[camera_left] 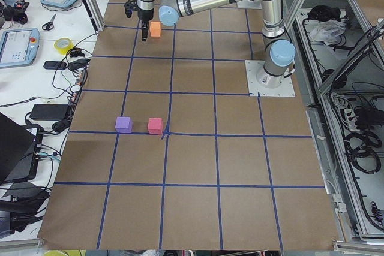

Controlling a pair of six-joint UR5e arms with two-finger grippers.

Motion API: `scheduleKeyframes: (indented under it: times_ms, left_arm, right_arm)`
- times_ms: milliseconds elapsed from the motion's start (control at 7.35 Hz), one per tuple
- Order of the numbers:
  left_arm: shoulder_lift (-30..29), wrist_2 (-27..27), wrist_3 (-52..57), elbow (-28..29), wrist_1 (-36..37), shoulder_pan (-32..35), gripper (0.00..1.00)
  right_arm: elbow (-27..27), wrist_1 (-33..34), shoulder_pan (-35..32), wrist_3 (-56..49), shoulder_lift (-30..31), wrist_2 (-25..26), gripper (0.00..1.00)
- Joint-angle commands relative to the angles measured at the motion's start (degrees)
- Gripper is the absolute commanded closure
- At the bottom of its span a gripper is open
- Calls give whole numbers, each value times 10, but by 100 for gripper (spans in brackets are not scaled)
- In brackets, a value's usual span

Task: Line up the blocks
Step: 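Raise the right gripper away while the left gripper reaches toward the orange cube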

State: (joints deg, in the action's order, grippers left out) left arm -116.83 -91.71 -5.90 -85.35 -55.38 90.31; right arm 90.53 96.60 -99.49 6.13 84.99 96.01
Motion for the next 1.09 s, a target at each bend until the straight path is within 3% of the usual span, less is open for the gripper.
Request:
scheduleKeyframes:
  times_ms: [0,544,816,952]
  left_arm:
    - [-52,0,-11,33,26,12,0]
    - [-101,-3,-90,98,18,131,0]
    - [-116,0,-92,99,18,149,0]
    - [-120,0,-84,98,1,152,0]
  right_arm:
    - [16,-45,2,-4,39,-1,0]
    - [-14,-39,-1,3,40,-11,0]
    - [-8,-43,13,-6,40,-89,0]
    - [-8,-47,31,-7,40,-92,0]
